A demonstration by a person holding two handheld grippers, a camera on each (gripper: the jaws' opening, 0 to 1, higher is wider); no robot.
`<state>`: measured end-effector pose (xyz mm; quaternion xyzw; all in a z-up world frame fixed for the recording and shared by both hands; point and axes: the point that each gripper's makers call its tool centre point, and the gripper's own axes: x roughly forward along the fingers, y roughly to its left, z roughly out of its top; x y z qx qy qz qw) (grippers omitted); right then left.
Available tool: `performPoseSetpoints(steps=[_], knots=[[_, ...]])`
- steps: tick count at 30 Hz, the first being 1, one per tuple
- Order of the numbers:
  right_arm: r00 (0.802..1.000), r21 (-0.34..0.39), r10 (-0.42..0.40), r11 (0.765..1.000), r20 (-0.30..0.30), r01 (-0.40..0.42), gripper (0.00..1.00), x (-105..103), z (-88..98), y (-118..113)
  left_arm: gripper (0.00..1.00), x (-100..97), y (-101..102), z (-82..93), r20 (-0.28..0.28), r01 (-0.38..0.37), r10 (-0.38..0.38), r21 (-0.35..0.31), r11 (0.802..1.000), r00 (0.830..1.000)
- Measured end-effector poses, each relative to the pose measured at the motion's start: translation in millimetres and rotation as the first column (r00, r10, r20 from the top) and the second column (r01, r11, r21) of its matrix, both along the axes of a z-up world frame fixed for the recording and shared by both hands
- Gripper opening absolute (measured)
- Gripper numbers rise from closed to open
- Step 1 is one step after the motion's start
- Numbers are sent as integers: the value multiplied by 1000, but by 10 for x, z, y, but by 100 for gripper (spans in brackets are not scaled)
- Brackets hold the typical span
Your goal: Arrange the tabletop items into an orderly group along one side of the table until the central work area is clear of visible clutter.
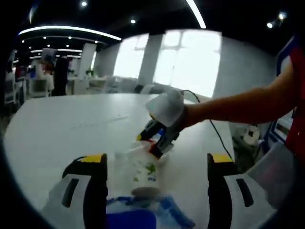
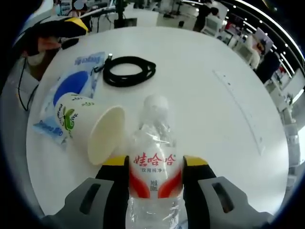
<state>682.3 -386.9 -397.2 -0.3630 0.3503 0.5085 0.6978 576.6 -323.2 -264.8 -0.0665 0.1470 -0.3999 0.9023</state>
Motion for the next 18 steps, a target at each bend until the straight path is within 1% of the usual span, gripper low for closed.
performPoseSetpoints(steps=[5,9,11,14,18], knots=[[1000,3,-12,1000,-10,12,45,16,-11,-7,99,-9,-55,56,11,15,-15,-27,1000,1000],[999,8,-32,999,-25,32,44,19,-17,-17,99,-30,-80,63,8,32,-31,-32,999,999],[999,9,-37,999,-28,38,44,15,-14,-17,99,-31,-80,41,0,33,-33,-24,999,999],[999,12,-42,999,-24,42,43,18,-8,-18,99,-25,-80,46,1,31,-31,-30,999,1000],[999,32,-48,998,-12,48,41,38,5,-12,99,-8,-62,53,3,23,-23,-32,999,1000]])
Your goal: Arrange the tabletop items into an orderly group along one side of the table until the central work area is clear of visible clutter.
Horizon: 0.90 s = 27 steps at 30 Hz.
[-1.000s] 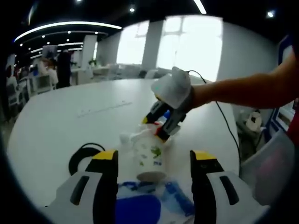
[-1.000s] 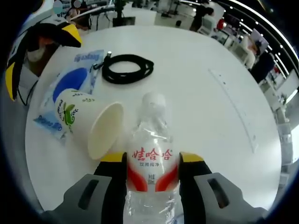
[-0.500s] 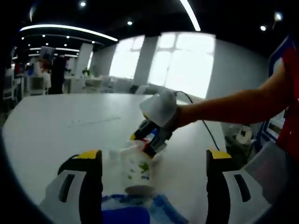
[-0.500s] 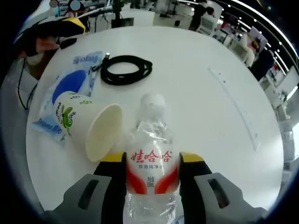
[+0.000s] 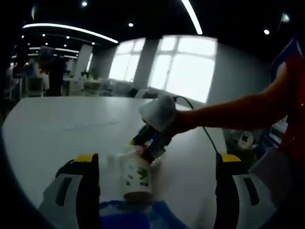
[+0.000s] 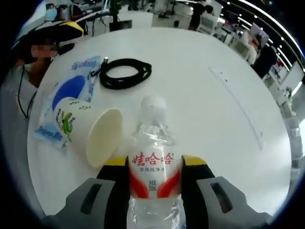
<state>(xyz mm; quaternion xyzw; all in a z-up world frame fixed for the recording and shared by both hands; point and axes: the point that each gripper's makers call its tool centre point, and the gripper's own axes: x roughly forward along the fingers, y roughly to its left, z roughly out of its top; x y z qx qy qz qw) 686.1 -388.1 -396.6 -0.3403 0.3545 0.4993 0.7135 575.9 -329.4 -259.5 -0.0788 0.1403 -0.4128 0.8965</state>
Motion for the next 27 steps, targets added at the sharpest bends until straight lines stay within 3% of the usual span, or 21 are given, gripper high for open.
performPoseSetpoints(steps=[12,27], knots=[[997,79,-48,996,53,44,37,66,113,0,99,13,30,-10,-7,-11,11,-3,1000,1000],[984,198,-141,973,108,118,37,189,454,-77,97,-7,-21,-30,-15,0,0,3,1000,1000]])
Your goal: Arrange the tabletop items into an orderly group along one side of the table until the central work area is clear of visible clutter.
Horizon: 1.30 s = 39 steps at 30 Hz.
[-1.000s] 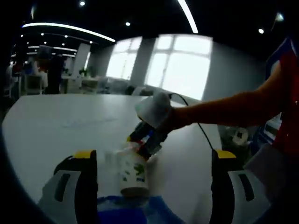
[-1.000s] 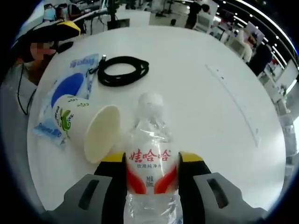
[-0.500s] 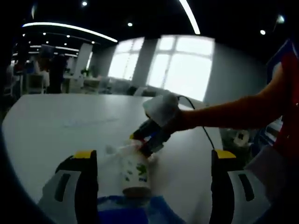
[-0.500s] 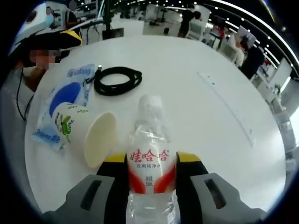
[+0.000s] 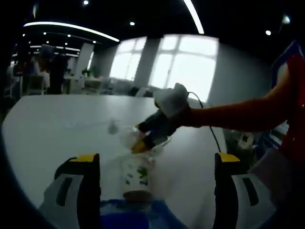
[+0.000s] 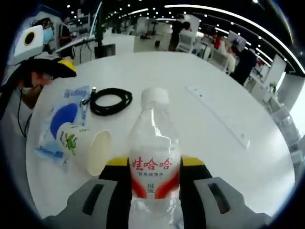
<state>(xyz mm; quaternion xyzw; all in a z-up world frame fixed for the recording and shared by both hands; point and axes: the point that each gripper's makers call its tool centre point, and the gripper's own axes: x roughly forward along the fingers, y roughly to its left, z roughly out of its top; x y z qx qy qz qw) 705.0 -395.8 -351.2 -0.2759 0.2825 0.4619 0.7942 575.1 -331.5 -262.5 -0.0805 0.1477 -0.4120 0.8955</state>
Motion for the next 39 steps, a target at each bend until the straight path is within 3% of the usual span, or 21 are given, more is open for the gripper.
performPoseSetpoints(steps=[20,39], knots=[[997,72,-60,996,41,57,37,4,243,-3,96,-35,-41,35,8,15,-15,1,1000,1000],[990,137,-140,981,28,135,36,14,253,-21,94,-9,-42,46,8,14,-14,5,1000,1000]])
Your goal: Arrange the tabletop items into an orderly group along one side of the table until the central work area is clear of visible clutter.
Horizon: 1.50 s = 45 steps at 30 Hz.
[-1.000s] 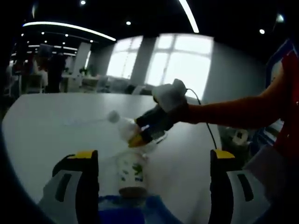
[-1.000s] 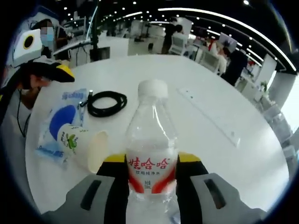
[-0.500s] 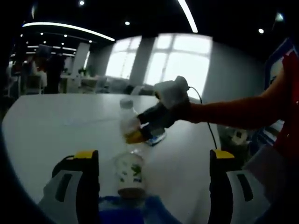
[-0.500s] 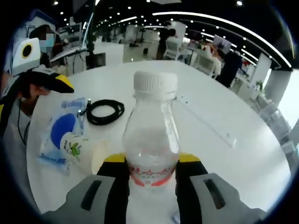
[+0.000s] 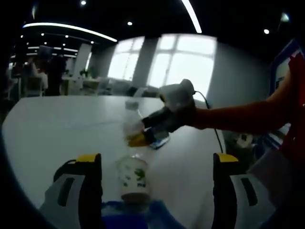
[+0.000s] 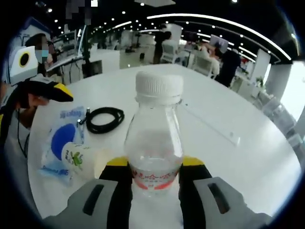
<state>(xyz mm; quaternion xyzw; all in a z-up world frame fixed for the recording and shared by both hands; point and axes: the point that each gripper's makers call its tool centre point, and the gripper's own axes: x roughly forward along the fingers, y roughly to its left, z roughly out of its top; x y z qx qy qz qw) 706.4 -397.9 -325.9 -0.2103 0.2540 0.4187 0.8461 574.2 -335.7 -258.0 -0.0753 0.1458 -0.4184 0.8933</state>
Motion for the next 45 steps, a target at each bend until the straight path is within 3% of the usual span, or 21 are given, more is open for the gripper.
performPoseSetpoints(steps=[7,20,32,45], knots=[[1000,9,-21,1000,1,21,36,-17,10,-36,92,11,32,27,5,-13,12,4,1000,1000],[999,23,-31,999,25,31,36,-99,148,-95,90,18,41,95,16,-22,22,2,1000,1000],[997,35,-46,998,54,44,36,-137,329,-132,88,55,169,211,39,-49,49,4,999,998],[995,88,-29,996,97,21,36,-188,663,138,88,8,337,366,71,-72,70,23,997,995]])
